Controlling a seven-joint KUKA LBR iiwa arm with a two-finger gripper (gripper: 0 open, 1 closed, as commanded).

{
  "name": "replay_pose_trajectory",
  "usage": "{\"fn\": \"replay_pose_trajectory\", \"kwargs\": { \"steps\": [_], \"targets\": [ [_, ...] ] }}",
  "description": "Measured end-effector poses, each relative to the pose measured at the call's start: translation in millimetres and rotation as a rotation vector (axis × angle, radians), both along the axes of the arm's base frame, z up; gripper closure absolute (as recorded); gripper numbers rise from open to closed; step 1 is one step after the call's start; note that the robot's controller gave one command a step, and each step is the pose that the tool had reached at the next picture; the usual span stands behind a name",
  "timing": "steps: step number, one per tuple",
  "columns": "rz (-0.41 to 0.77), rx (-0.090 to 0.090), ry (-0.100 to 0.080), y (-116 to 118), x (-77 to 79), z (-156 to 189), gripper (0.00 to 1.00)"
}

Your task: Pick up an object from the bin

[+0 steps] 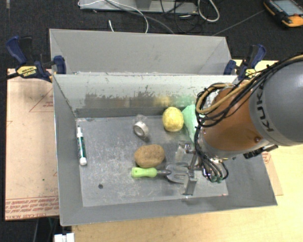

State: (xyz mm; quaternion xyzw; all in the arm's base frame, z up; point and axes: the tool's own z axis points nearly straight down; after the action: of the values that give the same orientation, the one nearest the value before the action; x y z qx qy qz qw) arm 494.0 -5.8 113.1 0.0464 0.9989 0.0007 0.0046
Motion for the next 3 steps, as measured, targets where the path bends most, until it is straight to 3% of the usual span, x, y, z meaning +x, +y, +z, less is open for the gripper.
{"fn": "replay_pose_trajectory", "kwargs": {
  "steps": [1, 2, 3],
  "targets": [
    [-0.047, 0.004, 0.005, 15, 10.2, -43, 1.00],
    [-0.047, 0.004, 0.005, 15, 10.2, -43, 1.00],
    [-0.057, 0.004, 0.010, 9, 10.9, 30, 1.00]
  ]
}}
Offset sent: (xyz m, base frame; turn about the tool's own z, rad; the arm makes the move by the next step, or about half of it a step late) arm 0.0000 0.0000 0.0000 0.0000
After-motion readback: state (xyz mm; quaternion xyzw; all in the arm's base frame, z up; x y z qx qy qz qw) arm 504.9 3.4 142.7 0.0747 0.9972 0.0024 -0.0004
